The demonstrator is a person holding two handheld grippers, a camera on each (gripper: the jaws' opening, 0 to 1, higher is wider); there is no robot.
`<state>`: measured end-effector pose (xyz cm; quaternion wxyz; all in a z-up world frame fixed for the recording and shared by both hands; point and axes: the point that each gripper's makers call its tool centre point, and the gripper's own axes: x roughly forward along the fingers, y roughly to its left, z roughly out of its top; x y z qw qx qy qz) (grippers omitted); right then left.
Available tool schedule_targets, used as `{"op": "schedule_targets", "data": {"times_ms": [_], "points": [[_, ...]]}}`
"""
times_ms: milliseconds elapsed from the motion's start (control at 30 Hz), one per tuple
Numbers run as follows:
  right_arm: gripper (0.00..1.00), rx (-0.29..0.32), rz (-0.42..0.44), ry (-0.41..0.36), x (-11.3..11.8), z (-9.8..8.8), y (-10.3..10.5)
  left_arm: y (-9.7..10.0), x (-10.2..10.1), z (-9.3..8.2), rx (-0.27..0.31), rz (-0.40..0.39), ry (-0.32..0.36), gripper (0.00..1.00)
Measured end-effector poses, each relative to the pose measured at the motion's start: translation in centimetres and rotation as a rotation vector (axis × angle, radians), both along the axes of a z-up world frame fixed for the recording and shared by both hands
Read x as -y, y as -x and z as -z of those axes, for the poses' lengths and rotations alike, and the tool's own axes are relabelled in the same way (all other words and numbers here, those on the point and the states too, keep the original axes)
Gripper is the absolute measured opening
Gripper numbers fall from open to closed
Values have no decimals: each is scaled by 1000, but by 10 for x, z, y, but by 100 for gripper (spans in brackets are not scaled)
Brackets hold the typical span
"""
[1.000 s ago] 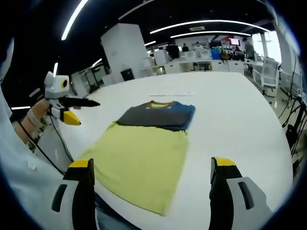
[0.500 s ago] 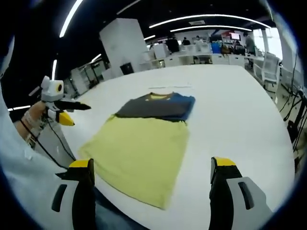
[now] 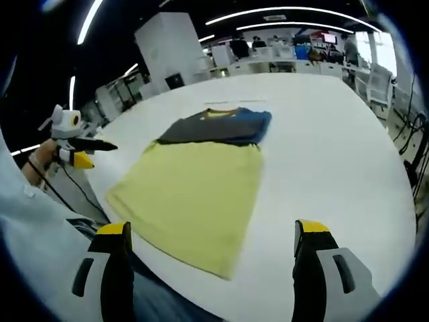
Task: Fold the garment on the visible template until the final outline fits inside the template.
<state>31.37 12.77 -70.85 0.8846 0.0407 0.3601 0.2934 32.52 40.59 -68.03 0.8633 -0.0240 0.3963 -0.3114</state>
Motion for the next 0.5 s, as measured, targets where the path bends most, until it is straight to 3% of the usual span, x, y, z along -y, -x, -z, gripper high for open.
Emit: {"op": "schedule_targets", "data": {"times_ms": [500], "points": [[100, -81, 11, -7, 1, 24, 16, 26, -9, 24, -108, -62, -3, 100]]}}
